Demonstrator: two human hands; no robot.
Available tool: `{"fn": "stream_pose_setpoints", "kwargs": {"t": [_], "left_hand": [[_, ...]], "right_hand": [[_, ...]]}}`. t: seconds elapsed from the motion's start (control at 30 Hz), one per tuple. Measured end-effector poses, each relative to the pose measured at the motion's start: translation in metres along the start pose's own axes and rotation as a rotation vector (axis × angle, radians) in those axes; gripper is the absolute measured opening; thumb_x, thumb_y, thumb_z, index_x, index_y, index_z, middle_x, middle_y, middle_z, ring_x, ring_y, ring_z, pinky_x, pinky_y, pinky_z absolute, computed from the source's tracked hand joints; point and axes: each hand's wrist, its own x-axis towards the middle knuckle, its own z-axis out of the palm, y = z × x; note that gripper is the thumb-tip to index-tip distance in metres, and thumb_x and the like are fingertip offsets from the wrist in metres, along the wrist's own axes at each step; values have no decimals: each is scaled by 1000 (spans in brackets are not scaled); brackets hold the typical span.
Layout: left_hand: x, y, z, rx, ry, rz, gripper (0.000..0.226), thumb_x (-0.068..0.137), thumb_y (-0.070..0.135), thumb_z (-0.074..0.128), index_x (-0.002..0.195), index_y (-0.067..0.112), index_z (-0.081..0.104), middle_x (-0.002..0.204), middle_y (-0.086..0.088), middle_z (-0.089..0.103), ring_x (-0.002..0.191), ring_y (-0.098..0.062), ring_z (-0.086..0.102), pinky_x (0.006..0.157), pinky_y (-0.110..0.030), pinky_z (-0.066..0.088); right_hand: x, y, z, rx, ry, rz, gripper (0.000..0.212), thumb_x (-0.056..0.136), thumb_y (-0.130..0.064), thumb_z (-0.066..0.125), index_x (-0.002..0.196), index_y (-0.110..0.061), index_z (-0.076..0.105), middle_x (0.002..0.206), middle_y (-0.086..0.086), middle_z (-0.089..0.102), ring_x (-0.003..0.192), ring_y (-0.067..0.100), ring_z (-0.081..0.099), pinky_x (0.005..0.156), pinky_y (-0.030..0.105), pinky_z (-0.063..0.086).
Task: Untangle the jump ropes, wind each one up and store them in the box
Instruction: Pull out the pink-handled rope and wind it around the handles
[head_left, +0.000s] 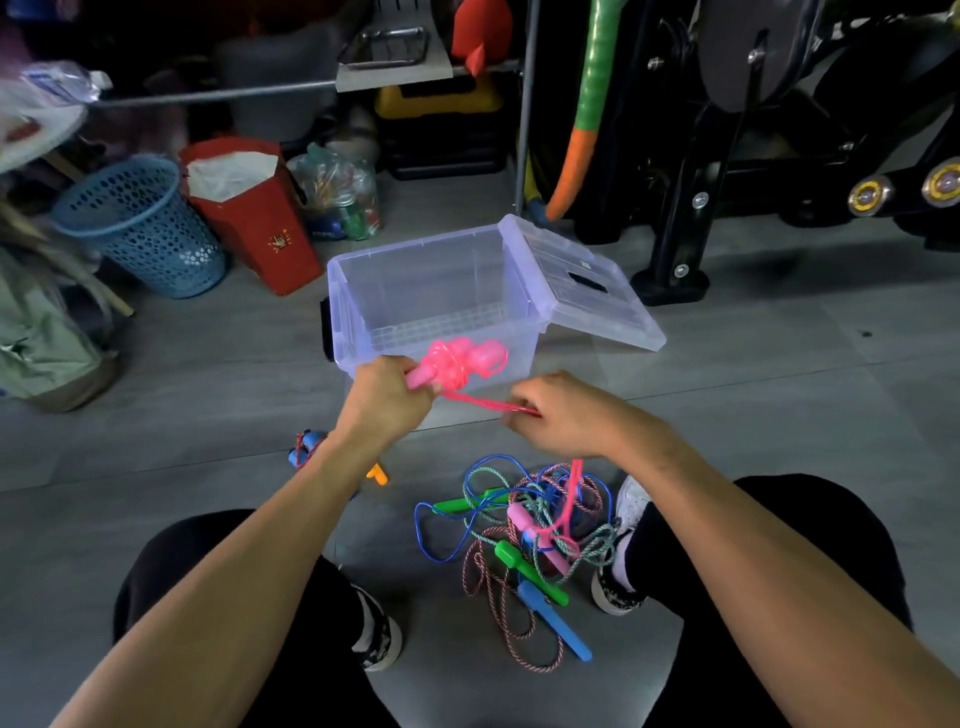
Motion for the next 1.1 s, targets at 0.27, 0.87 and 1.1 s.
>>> {"fn": "stream_pose_setpoints", "kwargs": {"t": [0.27,0.87,1.1], "left_hand": [[-11,8,-2,623,-428,290,21,82,15,63,91,33,69,89,9,67,91,-20,64,69,-26,44],[-3,3,0,-375,-48,-58,16,93,21,62,80,14,65,80,-11,69,54,-12,62,52,-26,52],[-9,1,0,617,-232,188,23,79,17,57,96,30,62,98,-1,65,92,-30,62,67,-31,43]], "right_hand": [[-7,16,-32,213,302,-46,17,91,-32,65,75,-27,66,59,-10,54,56,9,47,57,21,38],[-7,-7,2,109,-3,43,29,94,-34,59,72,-15,54,67,1,54,63,19,49,53,29,34],[-22,13,-25,72,134,21,25,92,-36,62,81,-15,66,63,-5,57,58,11,50,57,30,39]]}}
